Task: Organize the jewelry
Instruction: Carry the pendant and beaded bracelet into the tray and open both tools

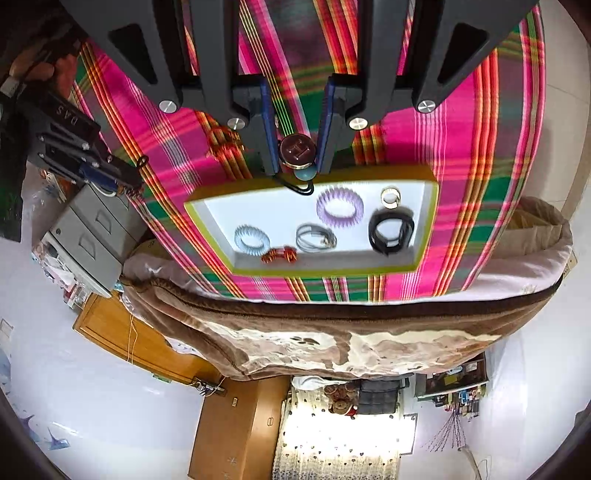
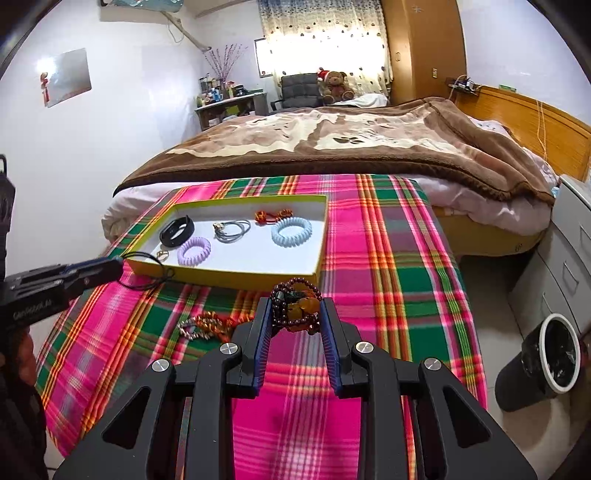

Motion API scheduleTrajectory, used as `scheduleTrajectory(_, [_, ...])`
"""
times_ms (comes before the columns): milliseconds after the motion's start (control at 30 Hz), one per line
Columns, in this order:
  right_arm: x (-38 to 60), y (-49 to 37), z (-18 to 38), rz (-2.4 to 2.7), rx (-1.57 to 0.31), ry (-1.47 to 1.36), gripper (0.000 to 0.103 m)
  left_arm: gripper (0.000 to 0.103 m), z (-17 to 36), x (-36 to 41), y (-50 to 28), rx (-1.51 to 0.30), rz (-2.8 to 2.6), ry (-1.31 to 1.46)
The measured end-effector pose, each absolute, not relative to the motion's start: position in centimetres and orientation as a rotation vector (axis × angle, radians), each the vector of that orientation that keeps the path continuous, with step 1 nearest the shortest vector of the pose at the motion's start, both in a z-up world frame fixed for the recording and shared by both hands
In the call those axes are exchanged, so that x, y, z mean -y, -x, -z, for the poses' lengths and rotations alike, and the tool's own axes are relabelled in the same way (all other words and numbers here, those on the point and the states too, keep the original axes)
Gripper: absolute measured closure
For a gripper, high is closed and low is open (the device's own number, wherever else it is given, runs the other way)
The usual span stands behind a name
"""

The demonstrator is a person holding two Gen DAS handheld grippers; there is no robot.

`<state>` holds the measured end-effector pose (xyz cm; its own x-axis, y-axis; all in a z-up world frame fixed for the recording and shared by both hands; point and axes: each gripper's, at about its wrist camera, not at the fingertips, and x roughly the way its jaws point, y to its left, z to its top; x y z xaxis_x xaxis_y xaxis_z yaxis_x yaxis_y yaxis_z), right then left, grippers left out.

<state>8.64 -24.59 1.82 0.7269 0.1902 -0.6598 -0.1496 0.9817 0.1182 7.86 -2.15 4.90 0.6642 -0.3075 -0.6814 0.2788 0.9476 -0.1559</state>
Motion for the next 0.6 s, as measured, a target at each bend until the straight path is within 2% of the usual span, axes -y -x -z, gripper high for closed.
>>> scheduleTrajectory(600, [21.7, -16.0, -0.9, -0.229, -0.783, -0.038, 0.076, 0.081, -4.7, 1.0, -15.9, -0.797, 0.296, 0.054])
